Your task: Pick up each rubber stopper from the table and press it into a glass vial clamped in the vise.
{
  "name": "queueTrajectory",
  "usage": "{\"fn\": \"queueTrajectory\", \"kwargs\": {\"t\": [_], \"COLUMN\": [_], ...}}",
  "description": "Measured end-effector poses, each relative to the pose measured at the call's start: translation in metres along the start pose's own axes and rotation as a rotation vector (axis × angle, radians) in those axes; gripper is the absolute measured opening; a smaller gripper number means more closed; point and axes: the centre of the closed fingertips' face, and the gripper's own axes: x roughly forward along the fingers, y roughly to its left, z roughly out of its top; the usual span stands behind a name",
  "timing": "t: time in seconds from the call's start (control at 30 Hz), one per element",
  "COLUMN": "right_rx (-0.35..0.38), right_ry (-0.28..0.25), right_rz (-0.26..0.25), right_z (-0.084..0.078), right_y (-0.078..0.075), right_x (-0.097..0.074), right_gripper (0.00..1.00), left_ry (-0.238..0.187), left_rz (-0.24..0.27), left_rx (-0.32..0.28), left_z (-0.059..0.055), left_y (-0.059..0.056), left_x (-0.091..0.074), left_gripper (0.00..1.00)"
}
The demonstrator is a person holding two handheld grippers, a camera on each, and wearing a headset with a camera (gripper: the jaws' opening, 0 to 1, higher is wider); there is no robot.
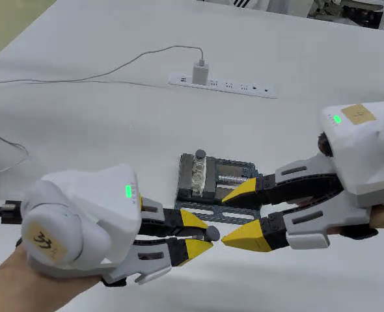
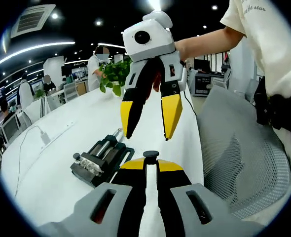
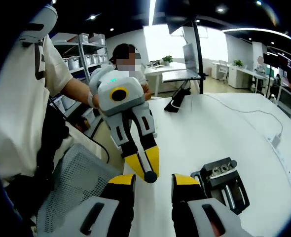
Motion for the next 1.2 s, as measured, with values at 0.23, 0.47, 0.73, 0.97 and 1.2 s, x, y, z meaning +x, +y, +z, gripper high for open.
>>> {"fn": "queueTrajectory", "kwargs": {"t": [0.23,0.47,0.73,0.97,1.2], "right_rx": [-0.038,-0.055,-0.054,-0.053,-0.058], "right_ry": [0.076,0.121,0.126,0.128,0.133], "right_rz": [0.017,0.032,0.039,0.045,0.051], "right_z": [-0.018,-0.030,-0.032,-0.032,-0.032], "right_y": [0.003,0.009,0.011,0.012,0.014], "right_x": [0.007,0.015,0.017,0.017,0.018], "right_gripper": [0.23,0.19,0.15,0.12,0.11], "left_ry": [0.070,0.086,0.087,0.084,0.083], "left_rz": [-0.054,-0.074,-0.080,-0.079,-0.083], "left_rx": [0.042,0.052,0.052,0.047,0.035], "left_z": [-0.011,-0.012,-0.012,-0.012,-0.013], "left_y": [-0.010,-0.014,-0.016,-0.016,-0.017], "left_x": [0.008,0.011,0.012,0.012,0.012], "left_gripper": [0.03,0.03,0.03,0.03,0.03]}}
